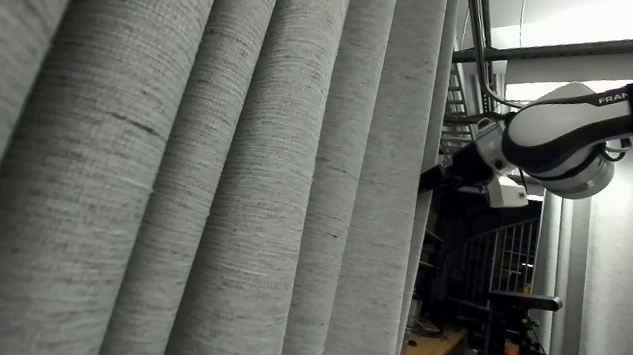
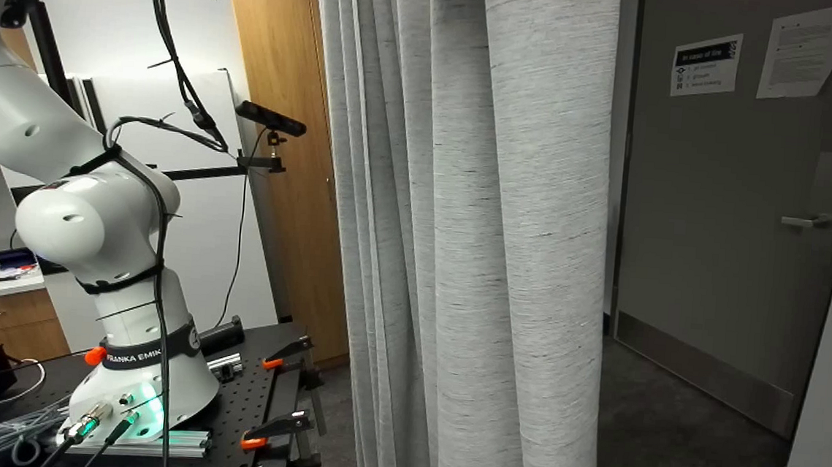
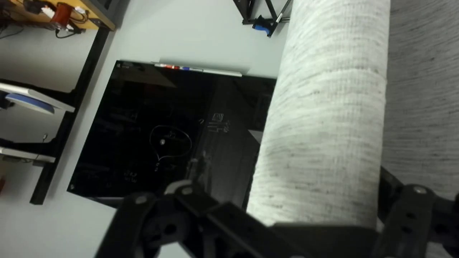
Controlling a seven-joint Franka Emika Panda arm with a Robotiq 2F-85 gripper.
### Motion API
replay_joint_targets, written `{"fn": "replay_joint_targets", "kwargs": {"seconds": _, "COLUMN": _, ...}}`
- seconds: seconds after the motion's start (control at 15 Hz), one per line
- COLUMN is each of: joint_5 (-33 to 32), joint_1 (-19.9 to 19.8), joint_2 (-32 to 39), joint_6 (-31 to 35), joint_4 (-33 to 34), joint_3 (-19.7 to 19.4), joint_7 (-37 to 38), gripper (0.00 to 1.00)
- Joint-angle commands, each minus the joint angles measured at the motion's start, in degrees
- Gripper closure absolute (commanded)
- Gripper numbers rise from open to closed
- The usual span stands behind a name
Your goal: Open the curtain
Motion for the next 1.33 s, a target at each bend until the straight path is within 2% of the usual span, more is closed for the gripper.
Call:
{"fn": "replay_joint_targets", "kwargs": {"seconds": 0.0, "joint_5": 0.26, "joint_1": 0.81, "joint_2": 1.29, "joint_6": 5.44, "joint_4": 1.67, "joint_3": 0.06, "joint_7": 0.89, "gripper": 0.00}}
{"fn": "replay_joint_targets", "kwargs": {"seconds": 0.4, "joint_5": 0.06, "joint_1": 1.07, "joint_2": 3.75, "joint_6": 12.77, "joint_4": 3.06, "joint_3": 1.34, "joint_7": 3.92, "gripper": 0.00}}
{"fn": "replay_joint_targets", "kwargs": {"seconds": 0.47, "joint_5": -0.06, "joint_1": 0.80, "joint_2": 4.30, "joint_6": 13.76, "joint_4": 3.10, "joint_3": 1.69, "joint_7": 4.54, "gripper": 0.22}}
{"fn": "replay_joint_targets", "kwargs": {"seconds": 0.6, "joint_5": -0.30, "joint_1": 0.23, "joint_2": 5.28, "joint_6": 14.91, "joint_4": 3.24, "joint_3": 2.37, "joint_7": 5.61, "gripper": 0.34}}
{"fn": "replay_joint_targets", "kwargs": {"seconds": 0.93, "joint_5": -1.73, "joint_1": -3.27, "joint_2": 6.32, "joint_6": 15.81, "joint_4": 2.75, "joint_3": 6.00, "joint_7": 8.72, "gripper": 0.73}}
{"fn": "replay_joint_targets", "kwargs": {"seconds": 1.13, "joint_5": -3.17, "joint_1": -8.76, "joint_2": 5.90, "joint_6": 15.41, "joint_4": 2.06, "joint_3": 12.38, "joint_7": 11.53, "gripper": 0.96}}
{"fn": "replay_joint_targets", "kwargs": {"seconds": 1.2, "joint_5": -3.79, "joint_1": -10.55, "joint_2": 5.62, "joint_6": 15.02, "joint_4": 1.97, "joint_3": 14.69, "joint_7": 12.52, "gripper": 1.00}}
{"fn": "replay_joint_targets", "kwargs": {"seconds": 1.27, "joint_5": -4.62, "joint_1": -12.61, "joint_2": 5.41, "joint_6": 14.34, "joint_4": 2.02, "joint_3": 17.71, "joint_7": 13.87, "gripper": 1.00}}
